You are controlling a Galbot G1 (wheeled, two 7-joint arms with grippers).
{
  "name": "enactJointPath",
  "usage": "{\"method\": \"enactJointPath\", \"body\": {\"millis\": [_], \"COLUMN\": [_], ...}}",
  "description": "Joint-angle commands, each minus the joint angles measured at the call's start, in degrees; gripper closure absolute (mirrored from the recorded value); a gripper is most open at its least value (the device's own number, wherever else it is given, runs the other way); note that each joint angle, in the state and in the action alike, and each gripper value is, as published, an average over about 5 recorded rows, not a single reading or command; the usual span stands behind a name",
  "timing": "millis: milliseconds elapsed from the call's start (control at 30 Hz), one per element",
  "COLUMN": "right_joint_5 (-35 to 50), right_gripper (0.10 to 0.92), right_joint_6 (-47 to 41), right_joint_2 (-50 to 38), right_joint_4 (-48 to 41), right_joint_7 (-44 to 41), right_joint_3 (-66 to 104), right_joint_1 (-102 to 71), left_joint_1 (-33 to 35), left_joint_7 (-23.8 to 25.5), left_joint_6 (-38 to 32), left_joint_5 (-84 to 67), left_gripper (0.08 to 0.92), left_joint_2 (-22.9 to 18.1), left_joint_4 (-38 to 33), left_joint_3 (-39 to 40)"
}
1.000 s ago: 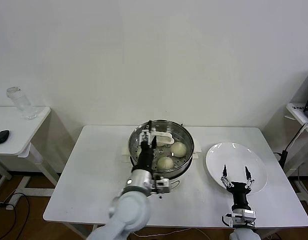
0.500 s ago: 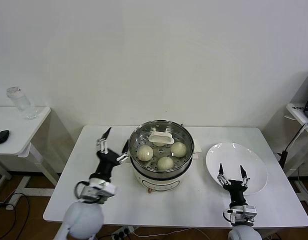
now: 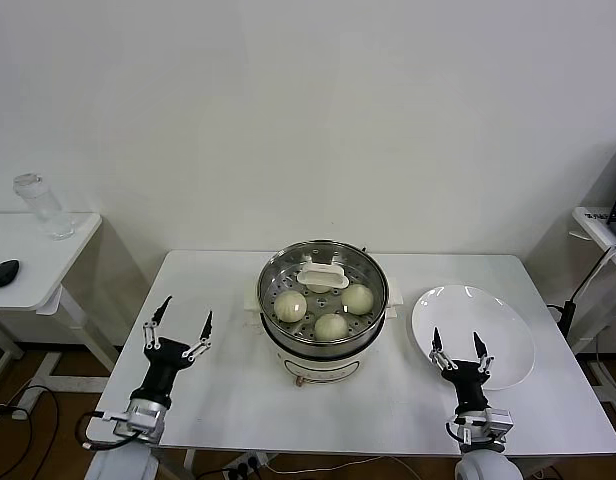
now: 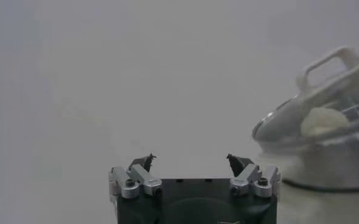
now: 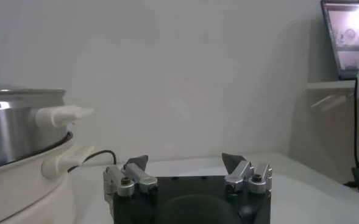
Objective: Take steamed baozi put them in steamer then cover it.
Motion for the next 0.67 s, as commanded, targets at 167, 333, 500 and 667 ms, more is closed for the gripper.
{"method": "enactJointPath", "body": {"millis": [167,333,500,667], "right_joint_5": [1.57,1.67,1.83,1.72], "right_gripper": [0.203,0.203,0.203,0.203], "right_joint_6": [-1.18,-0.22,0.04,0.07], "right_joint_2": [0.22,0.4,0.38,0.4], "right_joint_4": [0.61,0.49,0.63,0.67], "right_joint_7": [-0.22,-0.73,-0.96,-0.92], "right_joint_3": [0.03,-0.02,-0.2,-0.22], "right_joint_1": [0.07,0.1,-0.03,-0.09], "left_joint_1": [3.17,3.29,3.6,3.88], "left_joint_7": [1.7,1.78,1.79,1.78], "left_joint_6": [-8.82,-8.83,-8.83,-8.81], "left_joint_5": [-6.37,-6.32,-6.3,-6.3], "left_gripper": [0.177,0.177,0.177,0.177], "left_joint_2": [-0.23,-0.1,-0.17,-0.31], "left_joint_4": [4.04,4.15,3.82,3.47], "left_joint_3": [-4.07,-3.95,-3.9,-3.84]}}
